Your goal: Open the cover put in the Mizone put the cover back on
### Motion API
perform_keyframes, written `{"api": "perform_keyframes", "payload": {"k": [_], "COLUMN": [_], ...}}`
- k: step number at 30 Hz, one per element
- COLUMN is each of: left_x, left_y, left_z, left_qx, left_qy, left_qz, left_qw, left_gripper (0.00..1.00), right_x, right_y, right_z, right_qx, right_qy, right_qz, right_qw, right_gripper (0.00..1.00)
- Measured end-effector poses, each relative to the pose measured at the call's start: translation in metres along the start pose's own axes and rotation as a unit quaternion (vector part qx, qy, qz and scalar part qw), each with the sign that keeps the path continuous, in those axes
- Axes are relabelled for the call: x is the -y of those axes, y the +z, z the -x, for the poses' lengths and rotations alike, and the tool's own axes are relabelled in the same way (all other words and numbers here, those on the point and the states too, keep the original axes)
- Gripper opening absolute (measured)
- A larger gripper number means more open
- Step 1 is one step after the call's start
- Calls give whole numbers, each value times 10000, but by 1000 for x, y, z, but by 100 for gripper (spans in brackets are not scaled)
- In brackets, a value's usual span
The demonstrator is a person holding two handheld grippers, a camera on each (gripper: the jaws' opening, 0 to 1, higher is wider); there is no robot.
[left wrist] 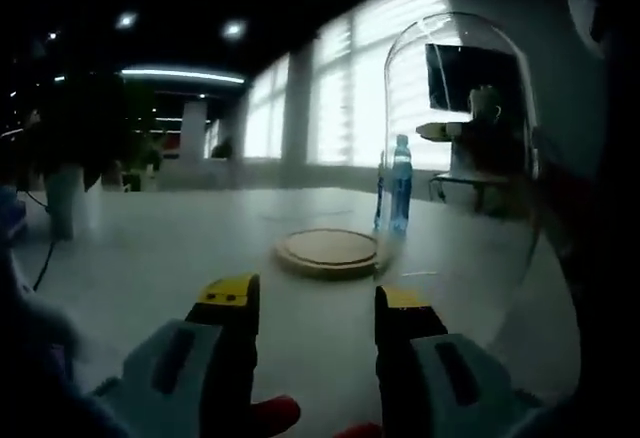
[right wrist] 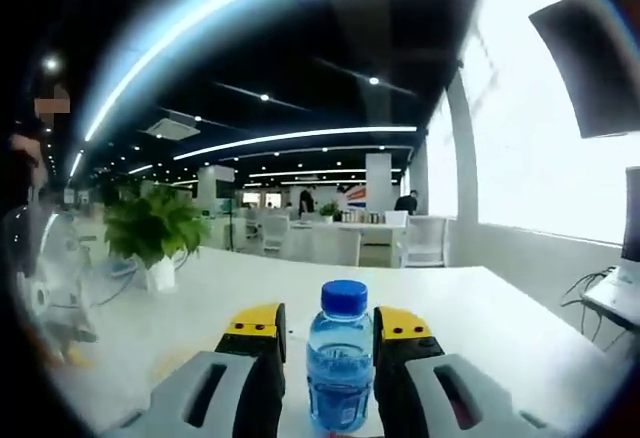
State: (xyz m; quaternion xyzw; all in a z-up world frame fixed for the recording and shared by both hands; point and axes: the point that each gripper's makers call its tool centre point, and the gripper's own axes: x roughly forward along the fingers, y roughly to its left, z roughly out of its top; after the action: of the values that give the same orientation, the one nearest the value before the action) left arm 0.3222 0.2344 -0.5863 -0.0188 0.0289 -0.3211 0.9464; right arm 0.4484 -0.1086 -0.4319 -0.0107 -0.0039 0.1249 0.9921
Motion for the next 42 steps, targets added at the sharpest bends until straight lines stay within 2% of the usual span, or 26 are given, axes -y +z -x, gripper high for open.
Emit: {"api": "perform_keyframes", "payload": {"k": [3, 7, 12, 16, 20, 23, 28, 33, 42], "left_x": [-7, -10, -6, -6, -8, -8, -6, -7, -7], "left_y": [-5, -2, -4, -5, -2, -2, -5, -4, -5], "left_z": [0, 1, 0, 0, 1, 1, 0, 0, -1], "left_qx": [-69, 37, -7, -25, 69, 65, -25, 8, -12], "left_qy": [8, 51, 28, 36, 53, 63, 58, 50, 52], "left_qz": [210, 402, 256, 208, 284, 307, 178, 182, 166], "left_qw": [9998, 9992, 9997, 9998, 9996, 9995, 9998, 9998, 9998], "left_gripper": [38, 38, 38, 38, 36, 35, 35, 34, 34], "right_x": [0, 1, 5, 8, 8, 8, 9, 10, 9], "right_y": [2, -5, -16, -19, -22, -24, -23, -23, -23], "right_z": [-9, -24, -46, -55, -65, -67, -66, -66, -65], "right_qx": [-54, -178, -332, -380, -369, -398, -359, -375, -310], "right_qy": [35, 17, -139, -174, -150, -208, -242, -296, -294], "right_qz": [-8, 33, 124, -51, -114, -13, 107, -43, -18], "right_qw": [10000, 9998, 9993, 9991, 9991, 9990, 9990, 9988, 9991], "right_gripper": [30, 31, 31, 31, 25, 22, 21, 21, 21]}}
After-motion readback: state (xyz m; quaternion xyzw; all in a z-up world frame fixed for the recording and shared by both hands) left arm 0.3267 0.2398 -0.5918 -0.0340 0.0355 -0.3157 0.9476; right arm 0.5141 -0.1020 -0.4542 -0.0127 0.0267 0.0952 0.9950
